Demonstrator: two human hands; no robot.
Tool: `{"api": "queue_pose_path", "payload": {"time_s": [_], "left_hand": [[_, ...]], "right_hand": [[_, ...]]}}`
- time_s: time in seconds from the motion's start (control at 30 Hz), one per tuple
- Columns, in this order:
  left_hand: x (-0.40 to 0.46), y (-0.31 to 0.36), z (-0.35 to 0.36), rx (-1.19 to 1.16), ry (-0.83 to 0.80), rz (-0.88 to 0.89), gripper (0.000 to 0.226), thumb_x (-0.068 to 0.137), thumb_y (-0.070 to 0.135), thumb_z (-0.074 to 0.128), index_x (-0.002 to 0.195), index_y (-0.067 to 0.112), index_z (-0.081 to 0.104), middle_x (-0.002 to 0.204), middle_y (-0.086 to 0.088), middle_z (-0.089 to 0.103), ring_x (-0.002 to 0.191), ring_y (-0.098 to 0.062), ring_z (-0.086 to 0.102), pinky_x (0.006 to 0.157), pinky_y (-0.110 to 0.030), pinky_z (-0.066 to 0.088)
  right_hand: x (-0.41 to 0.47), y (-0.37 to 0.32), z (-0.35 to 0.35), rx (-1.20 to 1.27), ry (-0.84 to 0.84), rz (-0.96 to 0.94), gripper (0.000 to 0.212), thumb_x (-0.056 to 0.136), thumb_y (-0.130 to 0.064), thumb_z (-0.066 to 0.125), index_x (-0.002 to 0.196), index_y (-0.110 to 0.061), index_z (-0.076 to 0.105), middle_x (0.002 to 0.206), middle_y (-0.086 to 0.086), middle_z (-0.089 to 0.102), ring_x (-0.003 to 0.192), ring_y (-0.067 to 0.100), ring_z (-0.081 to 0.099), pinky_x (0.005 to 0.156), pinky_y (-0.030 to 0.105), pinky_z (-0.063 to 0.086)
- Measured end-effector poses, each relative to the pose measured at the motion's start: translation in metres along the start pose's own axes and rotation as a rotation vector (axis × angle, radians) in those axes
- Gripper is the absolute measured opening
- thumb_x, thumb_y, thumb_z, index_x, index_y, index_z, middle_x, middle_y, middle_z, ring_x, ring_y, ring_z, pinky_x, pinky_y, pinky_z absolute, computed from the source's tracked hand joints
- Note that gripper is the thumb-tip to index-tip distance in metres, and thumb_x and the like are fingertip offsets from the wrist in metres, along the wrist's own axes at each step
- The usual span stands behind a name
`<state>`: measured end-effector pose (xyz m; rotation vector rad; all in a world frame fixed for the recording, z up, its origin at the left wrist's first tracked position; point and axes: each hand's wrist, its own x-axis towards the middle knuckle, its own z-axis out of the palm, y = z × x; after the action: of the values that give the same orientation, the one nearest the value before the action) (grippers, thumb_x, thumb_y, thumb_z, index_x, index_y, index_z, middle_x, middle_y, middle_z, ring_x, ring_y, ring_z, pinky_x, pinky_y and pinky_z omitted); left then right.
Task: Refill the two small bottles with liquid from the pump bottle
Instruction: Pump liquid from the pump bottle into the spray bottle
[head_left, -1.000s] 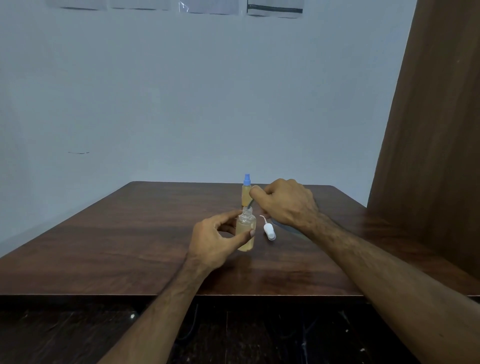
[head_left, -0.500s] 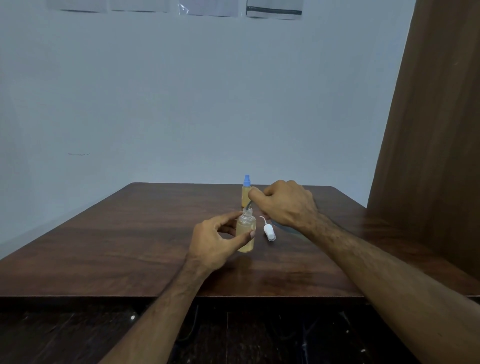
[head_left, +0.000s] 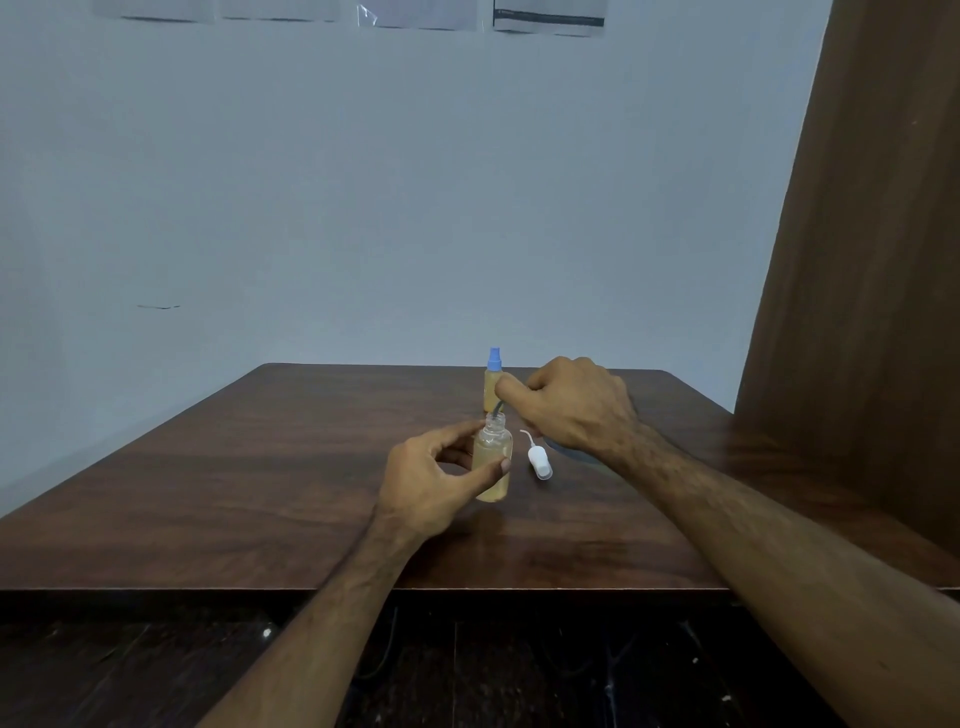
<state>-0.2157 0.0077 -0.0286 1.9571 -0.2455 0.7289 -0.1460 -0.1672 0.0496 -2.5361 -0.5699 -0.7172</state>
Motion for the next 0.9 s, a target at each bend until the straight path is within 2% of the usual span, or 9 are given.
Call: {"api": "queue_pose_path", "payload": {"time_s": [0.13,0.3,0.4,0.6,0.73,0.83,0.9], "left_hand": [[-0.0007,0.0001,0.0001,-0.004,0.006,0.012,0.052,0.073,0.035,0.089,0.122,0.022,0.073,0.091,0.018,0.075,0.083,0.003,0.07,0.072,-0.004,0.048],[0.0,0.0003,0.0003,-0.003,0.001,-0.001,0.055,0.073,0.036,0.089,0.124,0.023,0.071,0.092,0.019,0.074,0.082,0.006,0.069,0.071,-0.003,0.048],[-0.0007,0.0,0.0007,-0.005,0.006,0.004,0.054,0.073,0.036,0.089,0.122,0.022,0.073,0.091,0.017,0.075,0.082,0.004,0.07,0.071,-0.004,0.049],[-0.001,0.0006,0.0,-0.011,0.005,0.01,0.053,0.073,0.034,0.089,0.122,0.022,0.073,0.091,0.018,0.075,0.081,0.004,0.07,0.071,-0.003,0.047],[-0.0009,0.0005,-0.0002,-0.007,0.002,0.012,0.054,0.073,0.036,0.089,0.123,0.022,0.073,0.092,0.017,0.075,0.082,0.004,0.07,0.072,-0.005,0.049],[-0.0008,-0.0005,-0.0002,-0.005,-0.006,0.006,0.057,0.073,0.038,0.089,0.124,0.021,0.072,0.094,0.015,0.076,0.083,0.004,0.07,0.072,-0.005,0.05],[-0.0009,-0.0011,-0.0004,-0.008,-0.005,0.003,0.057,0.073,0.038,0.089,0.125,0.021,0.071,0.093,0.016,0.075,0.083,0.004,0.07,0.072,-0.005,0.049]], "right_hand": [[-0.0004,0.0009,0.0002,-0.003,0.011,0.0,0.059,0.087,-0.059,0.044,0.047,-0.017,0.051,0.039,-0.008,0.045,0.049,0.013,0.045,0.055,0.028,0.033],[-0.0001,0.0004,-0.0003,0.035,0.003,0.014,0.059,0.081,-0.063,0.039,0.049,-0.016,0.056,0.042,-0.008,0.05,0.051,0.014,0.048,0.056,0.028,0.033],[-0.0001,0.0003,0.0001,0.024,-0.008,0.015,0.063,0.084,-0.065,0.04,0.048,-0.015,0.055,0.039,-0.012,0.051,0.051,0.013,0.05,0.056,0.027,0.032],[-0.0011,0.0,0.0023,0.009,-0.007,0.013,0.06,0.085,-0.061,0.041,0.053,-0.014,0.062,0.046,-0.005,0.058,0.051,0.012,0.051,0.056,0.028,0.033],[-0.0014,0.0008,0.0019,0.033,-0.008,0.015,0.061,0.081,-0.063,0.037,0.049,-0.016,0.058,0.053,-0.002,0.068,0.054,0.014,0.054,0.059,0.029,0.034],[-0.0013,0.0005,0.0022,-0.005,-0.012,0.001,0.067,0.083,-0.068,0.035,0.057,-0.015,0.067,0.056,-0.002,0.071,0.06,0.014,0.061,0.059,0.029,0.034],[-0.0026,-0.0001,0.0032,-0.004,-0.007,-0.004,0.064,0.084,-0.067,0.037,0.055,-0.019,0.068,0.051,-0.006,0.067,0.057,0.013,0.059,0.059,0.029,0.034]]}}
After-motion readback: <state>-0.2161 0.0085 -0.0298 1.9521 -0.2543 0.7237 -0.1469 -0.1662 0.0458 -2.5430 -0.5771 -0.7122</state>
